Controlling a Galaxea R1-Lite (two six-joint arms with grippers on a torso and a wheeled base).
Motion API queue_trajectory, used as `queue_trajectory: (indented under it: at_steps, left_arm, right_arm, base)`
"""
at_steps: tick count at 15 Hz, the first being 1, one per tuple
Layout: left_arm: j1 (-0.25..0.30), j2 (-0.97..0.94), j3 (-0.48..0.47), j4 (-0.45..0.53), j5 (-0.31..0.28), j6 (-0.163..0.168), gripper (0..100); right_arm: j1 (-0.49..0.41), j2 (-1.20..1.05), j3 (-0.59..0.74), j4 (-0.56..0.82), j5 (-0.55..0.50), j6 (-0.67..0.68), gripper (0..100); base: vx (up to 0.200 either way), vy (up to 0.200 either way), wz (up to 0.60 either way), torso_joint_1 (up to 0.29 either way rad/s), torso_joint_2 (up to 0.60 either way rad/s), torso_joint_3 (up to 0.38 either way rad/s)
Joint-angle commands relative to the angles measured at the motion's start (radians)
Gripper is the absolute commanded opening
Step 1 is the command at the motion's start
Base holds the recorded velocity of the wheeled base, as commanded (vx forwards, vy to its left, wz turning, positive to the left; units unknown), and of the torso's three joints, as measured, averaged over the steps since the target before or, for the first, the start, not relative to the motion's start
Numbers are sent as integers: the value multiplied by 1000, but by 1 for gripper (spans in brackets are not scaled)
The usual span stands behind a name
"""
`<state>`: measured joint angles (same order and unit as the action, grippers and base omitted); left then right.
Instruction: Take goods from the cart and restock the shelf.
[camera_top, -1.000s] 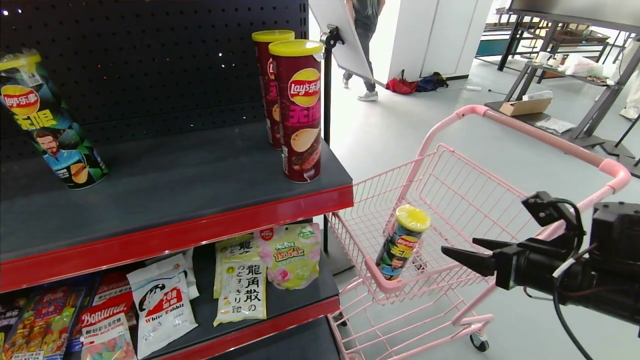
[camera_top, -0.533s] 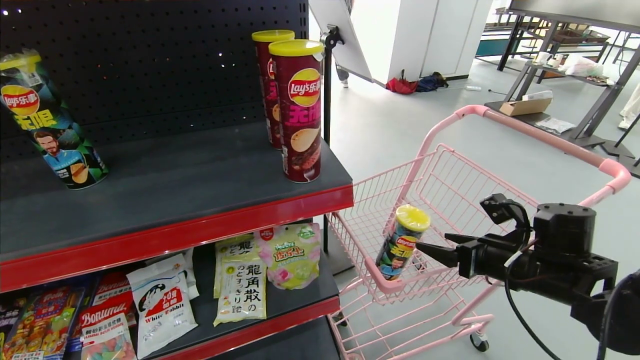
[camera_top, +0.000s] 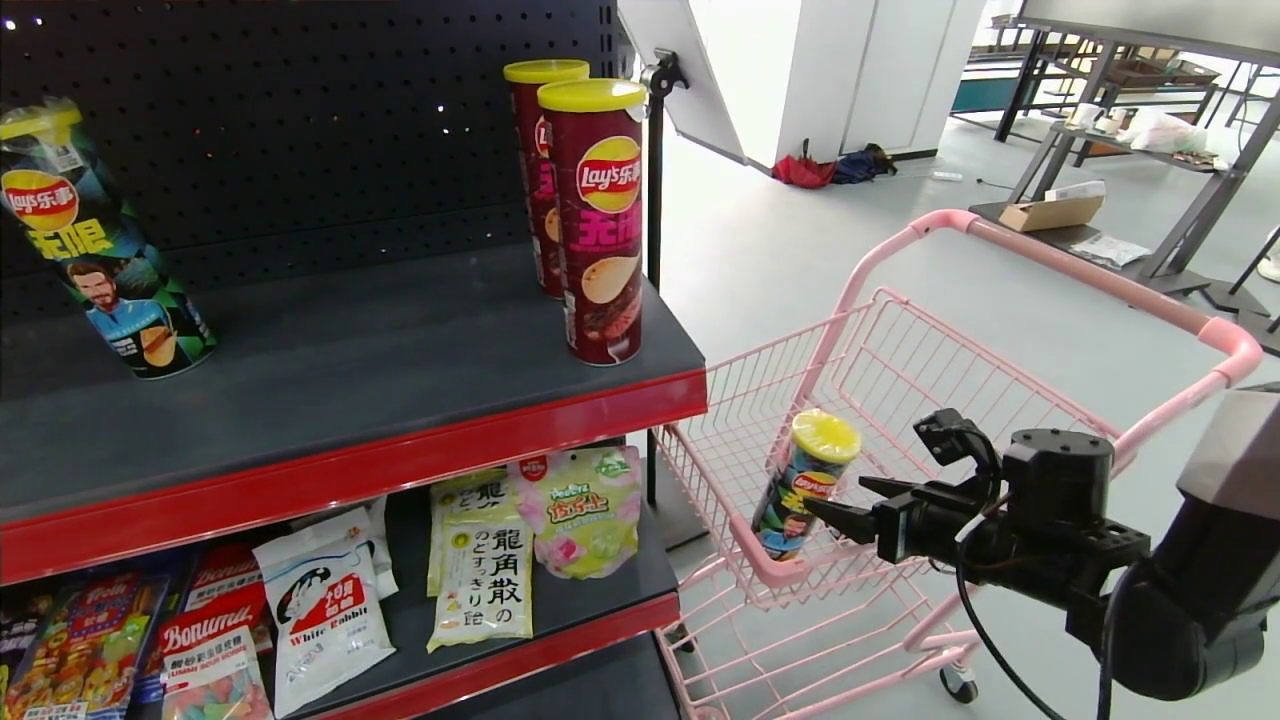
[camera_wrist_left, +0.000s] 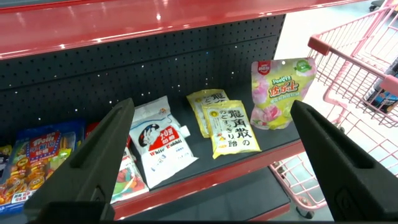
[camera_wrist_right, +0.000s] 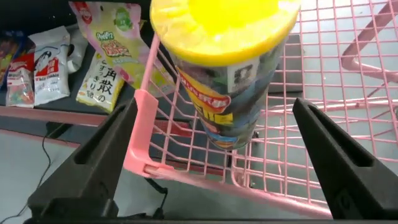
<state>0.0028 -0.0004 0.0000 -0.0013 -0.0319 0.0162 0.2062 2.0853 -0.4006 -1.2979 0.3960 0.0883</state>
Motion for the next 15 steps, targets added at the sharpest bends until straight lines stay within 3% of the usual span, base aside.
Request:
queue_trajectory:
  at_steps: [1,12,13,15]
  left_arm:
    - [0,0,0,0,0,-1,100]
    - [0,0,0,0,0,1,100]
    - [0,0,0,0,0,1,100]
    - [0,0,0,-2,0,1,100]
  right_arm:
    - [21,24,-40,0,0,2,100]
    - [36,159,-233,2,-43,-1,100]
    - [36,162,-242,2,-54,-1,0]
    - [36,156,-241,2,-54,-1,0]
  base:
    - [0,0,0,0,0,0]
    - [0,0,0,0,0,0]
    - [0,0,0,0,0,0]
    - [0,0,0,0,0,0]
